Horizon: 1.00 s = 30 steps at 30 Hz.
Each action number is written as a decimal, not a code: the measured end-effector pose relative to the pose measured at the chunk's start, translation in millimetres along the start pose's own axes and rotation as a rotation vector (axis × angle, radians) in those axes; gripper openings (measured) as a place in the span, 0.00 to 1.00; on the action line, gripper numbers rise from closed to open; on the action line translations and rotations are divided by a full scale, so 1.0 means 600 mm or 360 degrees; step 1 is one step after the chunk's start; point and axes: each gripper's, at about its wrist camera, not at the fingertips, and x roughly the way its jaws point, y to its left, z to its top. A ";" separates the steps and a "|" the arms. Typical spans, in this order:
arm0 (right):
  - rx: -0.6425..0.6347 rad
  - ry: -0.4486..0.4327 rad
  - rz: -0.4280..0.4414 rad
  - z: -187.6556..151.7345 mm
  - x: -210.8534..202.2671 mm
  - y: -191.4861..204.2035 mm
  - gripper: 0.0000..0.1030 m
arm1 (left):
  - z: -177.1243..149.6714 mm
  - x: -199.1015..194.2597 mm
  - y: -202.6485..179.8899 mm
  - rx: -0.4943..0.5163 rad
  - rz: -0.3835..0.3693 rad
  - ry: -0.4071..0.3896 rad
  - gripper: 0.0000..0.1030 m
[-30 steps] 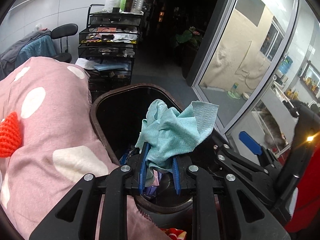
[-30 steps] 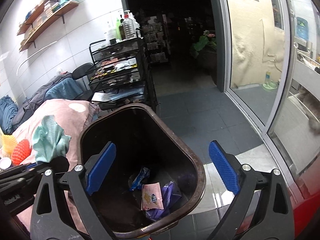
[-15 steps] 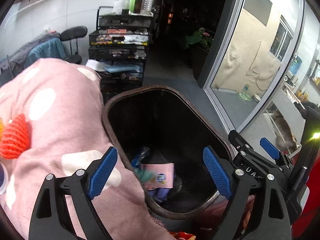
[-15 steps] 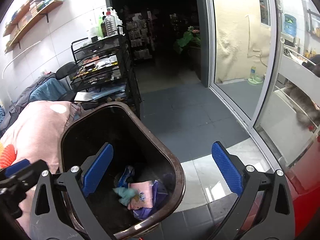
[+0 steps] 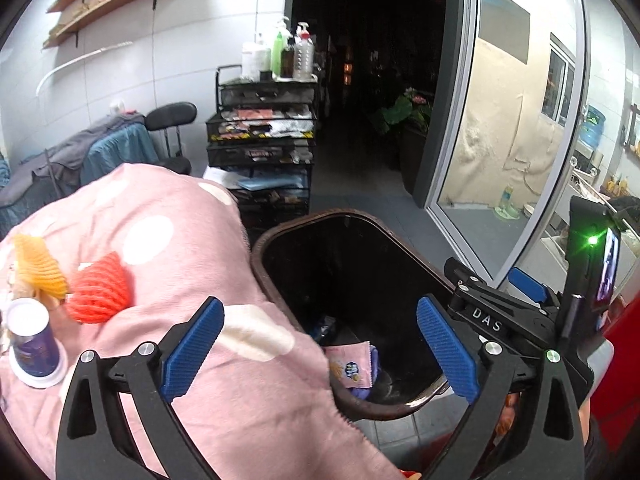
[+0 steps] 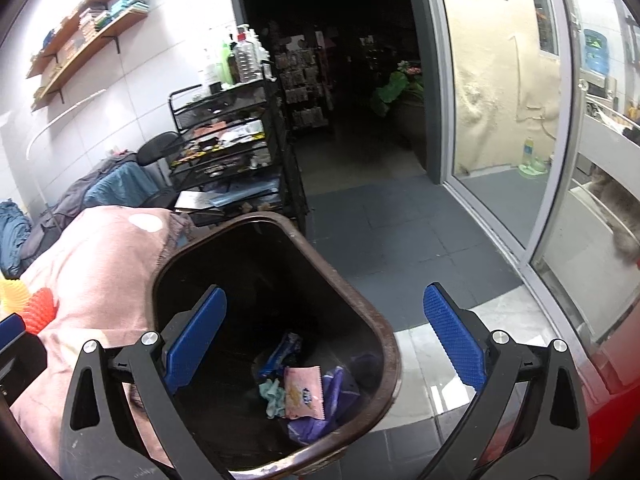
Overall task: Collect trash
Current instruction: 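Lower the teal cloth into the black bin and open the left gripper, then move both tools back over the bedspread toward the CD spindle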
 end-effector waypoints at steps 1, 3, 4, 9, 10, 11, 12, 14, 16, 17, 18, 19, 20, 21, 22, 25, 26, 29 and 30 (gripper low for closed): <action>-0.0006 -0.0003 0.0014 0.000 0.000 0.005 0.95 | -0.001 -0.005 0.002 -0.0001 0.0012 -0.0012 0.94; -0.0028 -0.0009 0.0042 -0.001 -0.003 0.015 0.95 | -0.003 -0.017 0.012 -0.0014 0.0034 -0.0035 0.94; -0.0044 -0.0009 0.0059 -0.002 -0.005 0.022 0.95 | -0.005 -0.021 0.017 -0.0026 0.0040 -0.0043 0.94; -0.0118 -0.0031 0.0154 -0.005 -0.016 0.054 0.95 | -0.012 -0.047 0.046 -0.0081 0.0094 -0.0093 0.94; -0.0130 -0.0031 0.0169 -0.006 -0.018 0.059 0.95 | -0.015 -0.053 0.050 -0.0078 0.0116 -0.0102 0.94; -0.0145 -0.0029 0.0190 -0.006 -0.020 0.067 0.95 | -0.018 -0.057 0.055 -0.0074 0.0139 -0.0110 0.94; -0.0155 -0.0026 0.0205 -0.006 -0.021 0.072 0.95 | -0.020 -0.062 0.060 -0.0073 0.0157 -0.0116 0.94; -0.0174 -0.0018 0.0256 -0.008 -0.027 0.086 0.95 | -0.024 -0.069 0.072 -0.0082 0.0185 -0.0126 0.94; -0.0200 -0.0002 0.0308 -0.010 -0.031 0.105 0.95 | -0.030 -0.078 0.086 -0.0101 0.0210 -0.0130 0.94; -0.0212 0.0005 0.0332 -0.011 -0.032 0.112 0.95 | -0.034 -0.083 0.095 -0.0117 0.0221 -0.0134 0.94; -0.0227 0.0015 0.0363 -0.012 -0.034 0.121 0.95 | -0.037 -0.086 0.105 -0.0133 0.0234 -0.0135 0.94; -0.0249 0.0032 0.0414 -0.013 -0.035 0.136 0.95 | -0.039 -0.090 0.112 -0.0147 0.0250 -0.0137 0.94; -0.0264 0.0045 0.0447 -0.014 -0.037 0.146 0.95 | -0.043 -0.093 0.122 -0.0165 0.0270 -0.0137 0.94; -0.0275 0.0049 0.0466 -0.015 -0.039 0.153 0.95 | -0.046 -0.097 0.133 -0.0188 0.0288 -0.0135 0.94; -0.0302 0.0058 0.0505 -0.018 -0.042 0.169 0.95 | -0.051 -0.101 0.146 -0.0218 0.0306 -0.0134 0.94; -0.0368 0.0085 0.0592 -0.023 -0.047 0.203 0.95 | -0.067 -0.115 0.176 -0.0293 0.0356 -0.0132 0.94; -0.0385 0.0096 0.0621 -0.026 -0.048 0.213 0.95 | -0.073 -0.120 0.189 -0.0317 0.0379 -0.0130 0.94; -0.0464 0.0157 0.0723 -0.031 -0.050 0.253 0.95 | -0.088 -0.134 0.223 -0.0378 0.0448 -0.0117 0.94; -0.0482 0.0165 0.0742 -0.033 -0.051 0.262 0.95 | -0.093 -0.138 0.236 -0.0398 0.0467 -0.0108 0.94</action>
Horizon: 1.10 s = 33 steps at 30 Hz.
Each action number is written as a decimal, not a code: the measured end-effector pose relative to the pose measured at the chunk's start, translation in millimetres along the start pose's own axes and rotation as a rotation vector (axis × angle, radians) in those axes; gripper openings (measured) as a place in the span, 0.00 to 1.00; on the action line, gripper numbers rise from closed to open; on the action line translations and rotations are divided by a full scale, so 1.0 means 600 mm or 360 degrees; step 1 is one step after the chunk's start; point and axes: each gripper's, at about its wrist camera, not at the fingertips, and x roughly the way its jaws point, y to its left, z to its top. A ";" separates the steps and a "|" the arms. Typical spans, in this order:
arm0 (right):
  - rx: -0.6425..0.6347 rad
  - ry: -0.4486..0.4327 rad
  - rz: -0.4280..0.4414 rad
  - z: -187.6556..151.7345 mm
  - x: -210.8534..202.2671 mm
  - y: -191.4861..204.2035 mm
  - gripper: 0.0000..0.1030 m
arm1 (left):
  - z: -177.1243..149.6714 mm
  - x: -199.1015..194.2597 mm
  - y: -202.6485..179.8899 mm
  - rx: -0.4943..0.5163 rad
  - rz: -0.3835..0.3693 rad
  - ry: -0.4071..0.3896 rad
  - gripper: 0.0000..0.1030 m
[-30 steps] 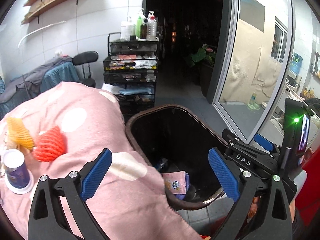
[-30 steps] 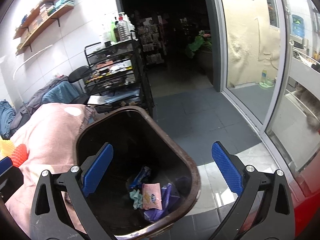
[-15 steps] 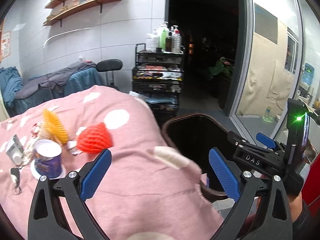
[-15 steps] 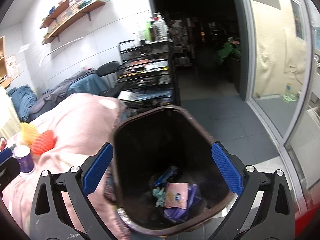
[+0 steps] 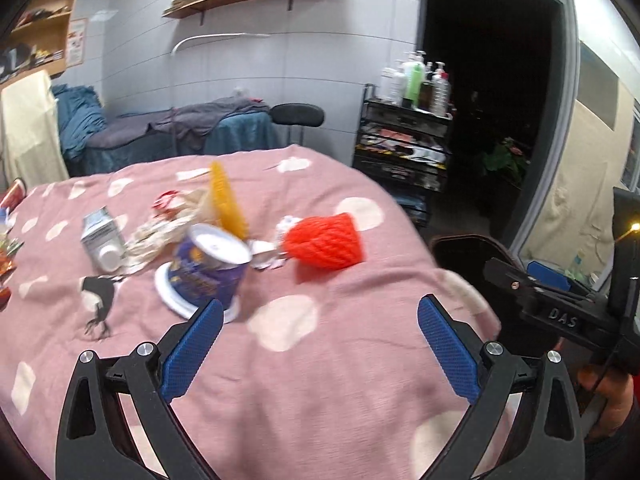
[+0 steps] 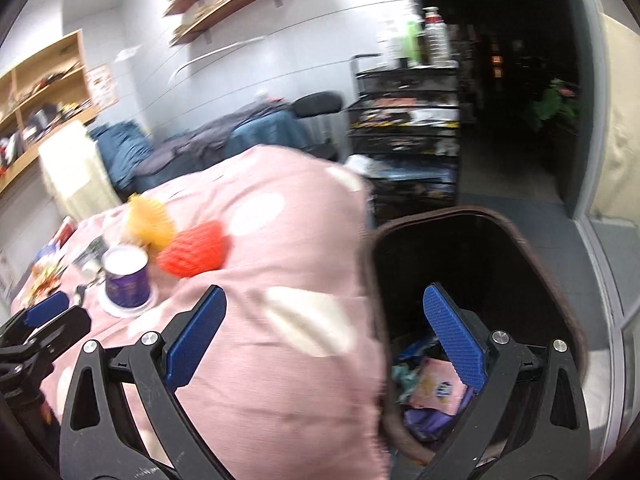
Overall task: Collect trash
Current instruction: 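Move both tools back over the bedspread toward the CD spindle, then grasp the CD spindle with the left gripper while the right grasps the orange foam net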
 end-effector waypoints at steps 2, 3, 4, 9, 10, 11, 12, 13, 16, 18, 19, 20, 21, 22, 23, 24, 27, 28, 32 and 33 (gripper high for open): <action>-0.0049 0.0024 0.0053 0.001 0.009 0.023 0.95 | -0.003 0.001 0.026 -0.0044 0.0027 0.0022 0.90; -0.0073 0.0037 0.0074 0.003 0.014 0.033 0.95 | -0.003 0.003 0.041 -0.0079 0.0035 0.0038 0.89; -0.0097 0.0050 0.0094 0.004 0.019 0.044 0.95 | -0.004 0.005 0.053 -0.0108 0.0038 0.0049 0.88; -0.0149 0.0121 0.0169 0.009 0.045 0.084 0.95 | 0.002 0.027 0.096 -0.0118 0.0120 0.0118 0.88; -0.0156 0.0130 0.0172 0.010 0.049 0.089 0.95 | 0.005 0.032 0.099 -0.0099 0.0144 0.0128 0.88; -0.0164 0.0139 0.0176 0.011 0.054 0.095 0.95 | 0.009 0.041 0.103 -0.0074 0.0161 0.0148 0.88; -0.0172 0.0149 0.0184 0.013 0.059 0.100 0.95 | 0.013 0.050 0.107 -0.0051 0.0182 0.0164 0.88; -0.0174 0.0160 0.0192 0.015 0.065 0.104 0.95 | 0.016 0.057 0.108 -0.0029 0.0205 0.0173 0.88; -0.0174 0.0208 0.0214 0.019 0.080 0.111 0.95 | 0.028 0.094 0.104 0.0108 0.0272 0.0264 0.88; -0.0170 0.0230 0.0228 0.022 0.088 0.115 0.95 | 0.034 0.119 0.102 0.0196 0.0320 0.0326 0.88; -0.0172 0.0244 0.0235 0.024 0.094 0.118 0.95 | 0.039 0.133 0.099 0.0244 0.0349 0.0353 0.88; -0.0174 0.0249 0.0237 0.025 0.096 0.120 0.95 | 0.041 0.143 0.100 0.0269 0.0369 0.0374 0.88; -0.0178 0.0256 0.0239 0.026 0.099 0.123 0.95 | 0.044 0.155 0.100 0.0294 0.0388 0.0403 0.88; -0.0182 0.0265 0.0244 0.026 0.103 0.126 0.95 | 0.046 0.166 0.102 0.0308 0.0400 0.0424 0.88; -0.0185 0.0274 0.0246 0.028 0.106 0.129 0.95 | 0.047 0.175 0.103 0.0319 0.0410 0.0442 0.88; -0.0189 0.0281 0.0244 0.028 0.110 0.131 0.95 | 0.047 0.184 0.104 0.0329 0.0417 0.0461 0.87; -0.0210 0.0298 0.0246 0.028 0.117 0.135 0.95 | 0.045 0.191 0.112 0.0306 0.0403 0.0493 0.72; -0.0218 0.0306 0.0247 0.028 0.119 0.136 0.95 | 0.045 0.185 0.116 0.0283 0.0387 0.0473 0.72; -0.0256 0.0333 0.0255 0.030 0.130 0.145 0.95 | 0.049 0.154 0.133 0.0163 0.0368 0.0361 0.71; -0.0268 0.0336 0.0256 0.031 0.131 0.147 0.95 | 0.051 0.143 0.138 0.0126 0.0355 0.0322 0.71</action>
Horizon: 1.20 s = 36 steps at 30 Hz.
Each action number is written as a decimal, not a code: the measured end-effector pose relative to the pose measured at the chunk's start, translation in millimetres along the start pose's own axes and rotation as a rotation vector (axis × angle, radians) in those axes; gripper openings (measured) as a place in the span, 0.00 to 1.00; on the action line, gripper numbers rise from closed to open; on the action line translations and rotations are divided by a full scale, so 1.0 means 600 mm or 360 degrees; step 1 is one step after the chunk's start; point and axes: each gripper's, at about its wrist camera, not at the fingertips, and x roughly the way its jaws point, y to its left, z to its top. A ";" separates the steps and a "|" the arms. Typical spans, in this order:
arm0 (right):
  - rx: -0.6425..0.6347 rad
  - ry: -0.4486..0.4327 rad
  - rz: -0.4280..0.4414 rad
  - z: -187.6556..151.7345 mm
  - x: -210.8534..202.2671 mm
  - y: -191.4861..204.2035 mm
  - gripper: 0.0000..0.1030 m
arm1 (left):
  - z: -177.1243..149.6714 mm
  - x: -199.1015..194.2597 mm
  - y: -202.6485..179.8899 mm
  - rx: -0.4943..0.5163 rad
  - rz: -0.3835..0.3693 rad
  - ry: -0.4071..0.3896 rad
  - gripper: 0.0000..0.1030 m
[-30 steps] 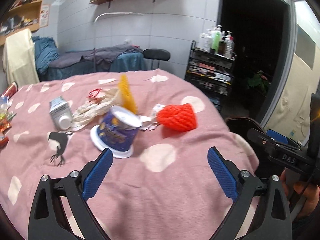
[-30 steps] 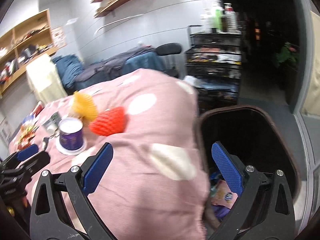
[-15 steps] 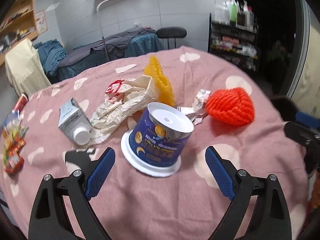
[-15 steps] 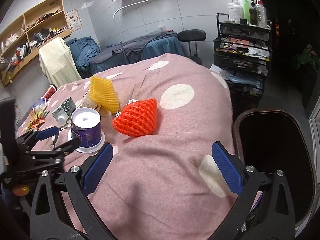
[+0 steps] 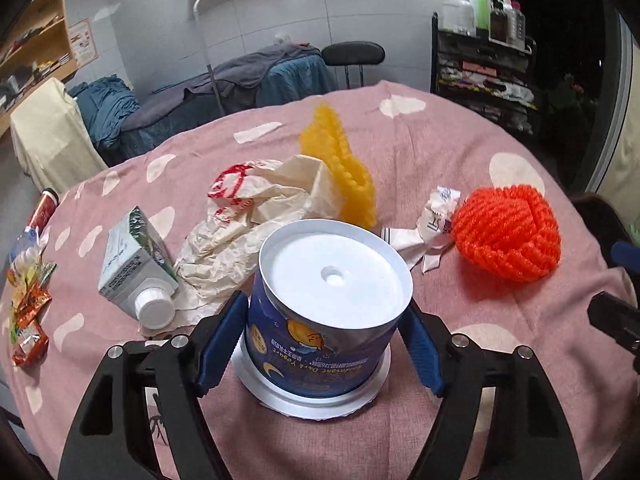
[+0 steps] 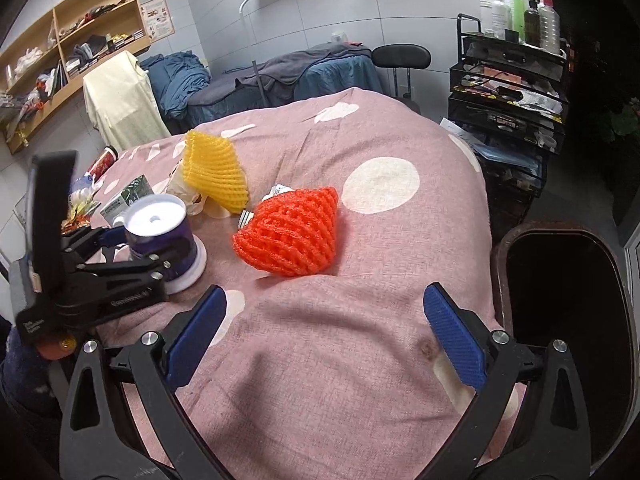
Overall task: Collect trash
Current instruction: 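Grasp the CD spindle with the left gripper while the right grasps the orange foam net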
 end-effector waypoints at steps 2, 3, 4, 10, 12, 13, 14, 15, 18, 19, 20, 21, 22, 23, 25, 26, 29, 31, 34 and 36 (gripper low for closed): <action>-0.0039 0.0006 0.0000 0.006 0.005 0.008 0.95 | -0.005 -0.021 0.011 -0.0075 -0.0035 -0.0064 0.71; -0.0060 0.0009 -0.0001 0.008 0.007 0.012 0.95 | -0.008 -0.031 0.015 -0.0116 -0.0059 -0.0088 0.71; -0.0090 0.0013 -0.0005 0.012 0.010 0.018 0.95 | -0.011 -0.040 0.018 -0.0149 -0.0080 -0.0104 0.71; -0.0229 0.0053 -0.0046 0.035 0.038 0.046 0.94 | -0.038 -0.094 0.023 -0.0265 -0.0145 -0.0204 0.71; -0.0256 0.0071 -0.0053 0.041 0.049 0.050 0.92 | -0.043 -0.102 0.023 -0.0287 -0.0158 -0.0210 0.71; -0.0268 0.0094 -0.0058 0.046 0.059 0.052 0.89 | -0.046 -0.106 0.023 -0.0297 -0.0165 -0.0211 0.71; -0.0270 0.0109 -0.0059 0.048 0.065 0.051 0.85 | -0.051 -0.109 0.023 -0.0305 -0.0171 -0.0212 0.71; -0.0270 0.0132 -0.0060 0.050 0.072 0.052 0.80 | -0.055 -0.113 0.024 -0.0313 -0.0173 -0.0214 0.71; -0.0245 0.0229 -0.0031 0.051 0.096 0.045 0.45 | -0.064 -0.122 0.024 -0.0336 -0.0183 -0.0229 0.71; -0.0233 0.0235 -0.0023 0.050 0.097 0.041 0.40 | -0.067 -0.124 0.022 -0.0343 -0.0184 -0.0237 0.71; -0.0221 0.0217 -0.0012 0.050 0.094 0.039 0.34 | -0.071 -0.127 0.023 -0.0346 -0.0188 -0.0243 0.71; -0.0215 0.0199 -0.0003 0.049 0.091 0.039 0.30 | -0.073 -0.128 0.021 -0.0352 -0.0193 -0.0246 0.71; -0.0207 0.0162 0.0008 0.050 0.083 0.037 0.29 | -0.075 -0.130 0.020 -0.0363 -0.0200 -0.0252 0.71; -0.0200 0.0128 0.0013 0.049 0.075 0.036 0.28 | -0.077 -0.131 0.021 -0.0373 -0.0209 -0.0256 0.71; -0.0182 0.0075 0.0017 0.049 0.063 0.035 0.27 | -0.081 -0.135 0.021 -0.0393 -0.0230 -0.0263 0.71; -0.0169 0.0044 0.0026 0.047 0.055 0.034 0.27 | -0.082 -0.137 0.020 -0.0397 -0.0238 -0.0267 0.71; -0.0135 -0.0020 0.0042 0.043 0.032 0.028 0.26 | -0.087 -0.146 0.016 -0.0397 -0.0240 -0.0293 0.71; -0.0103 -0.0057 0.0047 0.038 0.013 0.022 0.26 | -0.088 -0.154 0.017 -0.0409 -0.0258 -0.0309 0.71; -0.0079 -0.0097 0.0056 0.027 -0.012 0.017 0.26 | -0.090 -0.163 0.018 -0.0423 -0.0279 -0.0330 0.71; -0.0059 -0.0122 0.0056 0.017 -0.028 0.008 0.26 | -0.090 -0.168 0.016 -0.0425 -0.0299 -0.0341 0.71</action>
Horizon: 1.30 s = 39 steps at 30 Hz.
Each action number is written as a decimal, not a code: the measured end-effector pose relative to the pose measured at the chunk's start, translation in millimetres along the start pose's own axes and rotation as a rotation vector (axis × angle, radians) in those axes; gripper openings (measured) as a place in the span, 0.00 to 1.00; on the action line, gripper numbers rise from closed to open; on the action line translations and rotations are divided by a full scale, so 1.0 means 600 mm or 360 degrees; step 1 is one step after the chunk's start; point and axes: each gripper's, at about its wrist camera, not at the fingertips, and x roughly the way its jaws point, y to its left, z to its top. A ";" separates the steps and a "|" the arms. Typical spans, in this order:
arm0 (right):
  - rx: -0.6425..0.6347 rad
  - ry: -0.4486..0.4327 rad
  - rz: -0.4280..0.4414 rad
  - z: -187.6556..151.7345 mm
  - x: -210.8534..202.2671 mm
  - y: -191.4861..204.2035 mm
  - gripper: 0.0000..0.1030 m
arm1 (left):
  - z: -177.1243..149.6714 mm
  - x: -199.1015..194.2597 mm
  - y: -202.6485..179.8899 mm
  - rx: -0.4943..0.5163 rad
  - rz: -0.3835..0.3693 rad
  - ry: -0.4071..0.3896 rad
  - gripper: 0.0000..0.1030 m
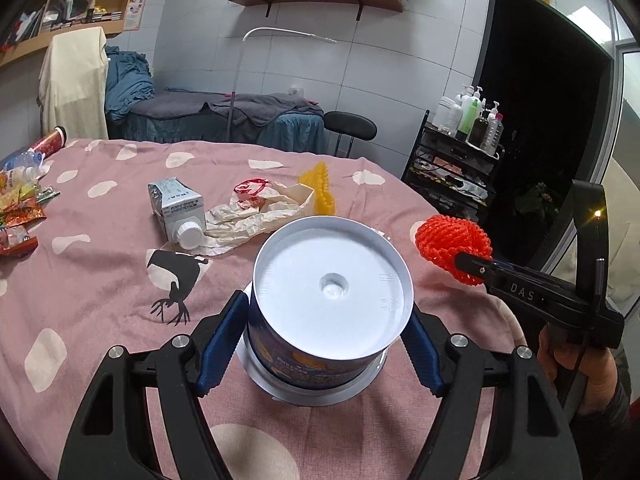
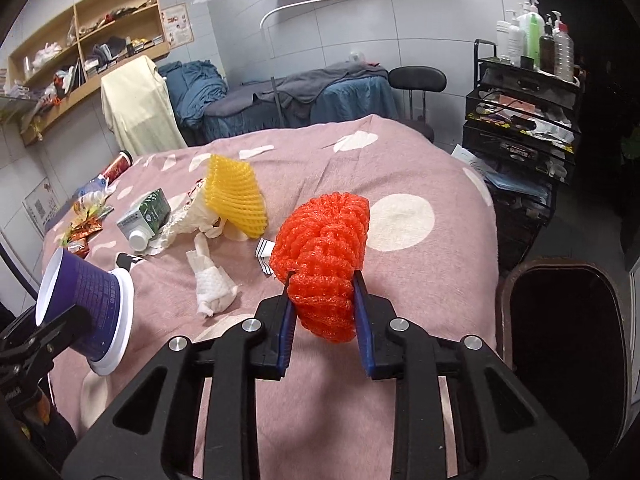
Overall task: Collect trash
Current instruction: 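Grasp the CD spindle with the left gripper while the right grasps the orange foam net, then drop the orange net into the black bin with the right gripper while the left carries the spindle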
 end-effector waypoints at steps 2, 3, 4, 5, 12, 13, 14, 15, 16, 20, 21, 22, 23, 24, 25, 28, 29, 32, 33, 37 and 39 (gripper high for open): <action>0.0025 -0.0012 -0.0007 -0.007 -0.012 -0.008 0.26 | -0.001 -0.001 -0.006 0.0003 -0.0014 -0.0004 0.71; 0.0037 -0.0021 -0.0010 -0.011 -0.019 -0.012 0.26 | -0.002 -0.002 -0.010 0.0004 -0.0026 -0.0006 0.71; 0.0049 -0.0035 -0.0016 -0.014 -0.028 -0.017 0.26 | -0.002 -0.002 -0.014 0.0007 -0.0043 -0.0005 0.71; 0.0059 -0.0050 -0.0029 -0.018 -0.037 -0.023 0.26 | -0.003 -0.003 -0.019 0.0009 -0.0055 -0.0005 0.71; 0.0164 -0.0105 -0.0101 -0.040 -0.083 -0.073 0.26 | -0.009 0.001 -0.064 0.0064 -0.0158 0.0011 0.71; 0.0187 -0.0116 -0.0119 -0.045 -0.092 -0.084 0.26 | -0.010 0.003 -0.072 0.0074 -0.0177 0.0015 0.71; 0.0200 -0.0124 -0.0129 -0.048 -0.098 -0.091 0.26 | -0.011 0.004 -0.078 0.0081 -0.0192 0.0019 0.71; 0.0214 -0.0132 -0.0141 -0.051 -0.104 -0.098 0.26 | -0.012 0.006 -0.085 0.0090 -0.0212 0.0025 0.71; 0.0237 -0.0143 -0.0163 -0.056 -0.112 -0.109 0.26 | -0.012 0.008 -0.094 0.0101 -0.0233 0.0031 0.71; 0.0308 -0.0166 -0.0232 -0.074 -0.133 -0.145 0.26 | -0.015 0.018 -0.125 0.0148 -0.0294 0.0053 0.71; 0.0320 -0.0169 -0.0246 -0.077 -0.137 -0.150 0.26 | -0.016 0.019 -0.134 0.0159 -0.0307 0.0057 0.71; 0.0345 -0.0174 -0.0279 -0.083 -0.142 -0.163 0.26 | -0.017 0.021 -0.143 0.0175 -0.0322 0.0062 0.71; 0.0360 -0.0176 -0.0297 -0.086 -0.145 -0.170 0.26 | -0.019 0.023 -0.150 0.0188 -0.0331 0.0065 0.71; 0.0382 -0.0177 -0.0323 -0.091 -0.149 -0.181 0.26 | -0.020 0.024 -0.157 0.0205 -0.0343 0.0066 0.71; 0.0395 -0.0177 -0.0340 -0.095 -0.150 -0.188 0.26 | -0.021 0.026 -0.165 0.0222 -0.0356 0.0068 0.71; 0.0430 -0.0168 -0.0440 -0.108 -0.156 -0.217 0.26 | -0.023 0.033 -0.184 0.0252 -0.0389 0.0082 0.71; 0.0443 -0.0160 -0.0483 -0.113 -0.156 -0.227 0.26 | -0.023 0.034 -0.189 0.0258 -0.0399 0.0086 0.71; 0.0487 -0.0131 -0.0545 -0.125 -0.154 -0.254 0.26 | -0.025 0.039 -0.203 0.0289 -0.0420 0.0091 0.71; 0.0494 -0.0123 -0.0565 -0.127 -0.152 -0.261 0.26 | -0.026 0.040 -0.208 0.0297 -0.0426 0.0094 0.71; 0.0529 -0.0067 -0.0615 -0.141 -0.139 -0.286 0.26 | -0.028 0.048 -0.222 0.0323 -0.0447 0.0118 0.71; 0.0551 -0.0040 -0.0637 -0.148 -0.131 -0.297 0.27 | -0.030 0.050 -0.227 0.0334 -0.0451 0.0124 0.71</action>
